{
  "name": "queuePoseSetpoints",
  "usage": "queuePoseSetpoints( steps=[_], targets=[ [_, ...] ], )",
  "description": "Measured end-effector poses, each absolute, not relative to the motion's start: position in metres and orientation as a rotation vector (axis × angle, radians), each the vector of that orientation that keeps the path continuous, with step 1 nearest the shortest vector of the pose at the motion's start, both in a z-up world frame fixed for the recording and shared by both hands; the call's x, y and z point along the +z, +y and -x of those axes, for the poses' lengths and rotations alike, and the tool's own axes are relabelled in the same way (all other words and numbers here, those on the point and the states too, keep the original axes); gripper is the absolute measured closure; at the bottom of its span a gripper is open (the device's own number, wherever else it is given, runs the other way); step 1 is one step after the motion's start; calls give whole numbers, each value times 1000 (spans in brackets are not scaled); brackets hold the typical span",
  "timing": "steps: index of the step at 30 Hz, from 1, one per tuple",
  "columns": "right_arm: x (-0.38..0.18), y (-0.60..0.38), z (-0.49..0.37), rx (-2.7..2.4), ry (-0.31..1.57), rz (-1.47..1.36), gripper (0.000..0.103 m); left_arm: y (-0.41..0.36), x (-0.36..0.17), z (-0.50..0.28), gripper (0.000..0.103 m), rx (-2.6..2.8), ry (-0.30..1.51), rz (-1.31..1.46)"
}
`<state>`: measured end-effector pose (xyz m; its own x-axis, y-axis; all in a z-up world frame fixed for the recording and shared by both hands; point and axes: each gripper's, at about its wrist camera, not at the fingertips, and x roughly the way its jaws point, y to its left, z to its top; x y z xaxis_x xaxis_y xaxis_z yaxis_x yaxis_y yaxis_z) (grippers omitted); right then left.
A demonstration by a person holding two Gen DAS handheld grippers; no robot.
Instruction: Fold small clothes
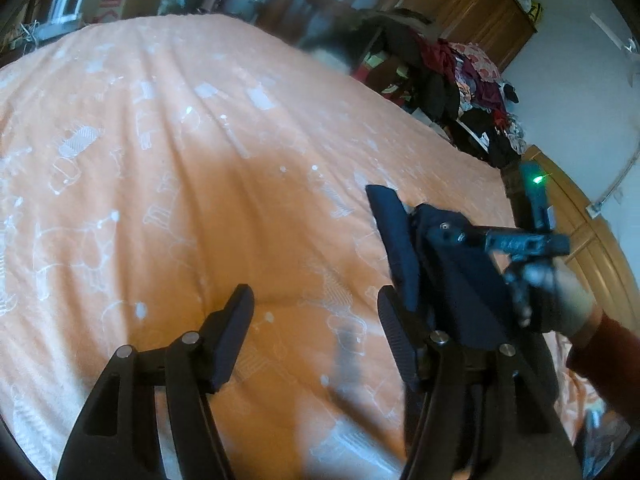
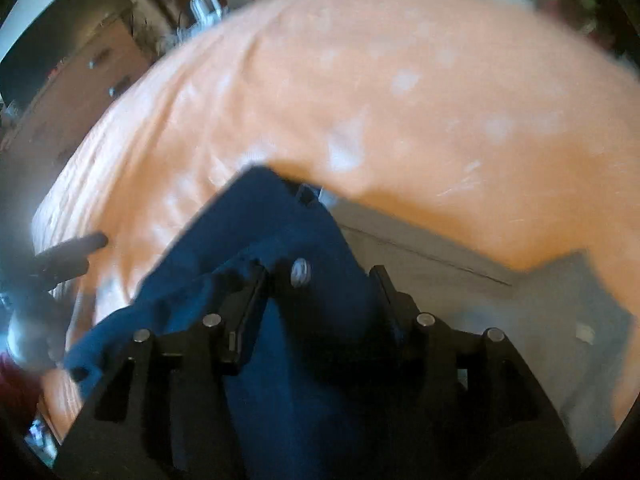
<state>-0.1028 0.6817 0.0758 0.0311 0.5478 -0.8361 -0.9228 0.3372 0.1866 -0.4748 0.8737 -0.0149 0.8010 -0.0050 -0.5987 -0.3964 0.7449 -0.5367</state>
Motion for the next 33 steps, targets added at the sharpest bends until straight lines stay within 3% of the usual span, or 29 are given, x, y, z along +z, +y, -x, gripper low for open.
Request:
queuePoseSetpoints(
  steps=[3,5,9,13,16,17,18,19,20,29,30,31,32,33],
  targets=[
    [134,616,146,1246,837,414,36,859,-2,502,37,207,605,753],
    [144,573,199,1337,818,449,36,837,9,522,36,180,607,739],
    [105,521,295,1354,824,698,34,792,15,551,36,120,626,769],
    [80,516,306,1257,803,770,29,760,10,561,35,80,648,818],
    [66,529,302,1206,759,830,31,742,4,556,35,34,657,888],
    [62,534,301,1202,762,843,35,736,4,554,35,18,653,904],
    [62,537,300,1208,769,834,61,727,4,550,35,-2,648,917],
    [70,536,297,1245,797,788,93,722,4,547,35,-6,644,929],
    [81,530,297,1251,793,752,99,717,2,543,34,-3,639,954],
    [116,523,334,1324,698,749,103,727,-7,490,29,89,512,1172],
    [113,523,331,1328,700,748,103,736,-11,484,31,119,513,1178],
    [107,522,331,1324,700,751,103,741,-14,481,46,142,525,1168],
    [102,524,328,1311,701,756,103,748,-20,480,83,178,550,1155],
    [96,523,324,1309,712,745,103,763,-33,486,97,206,577,1185]
  ],
)
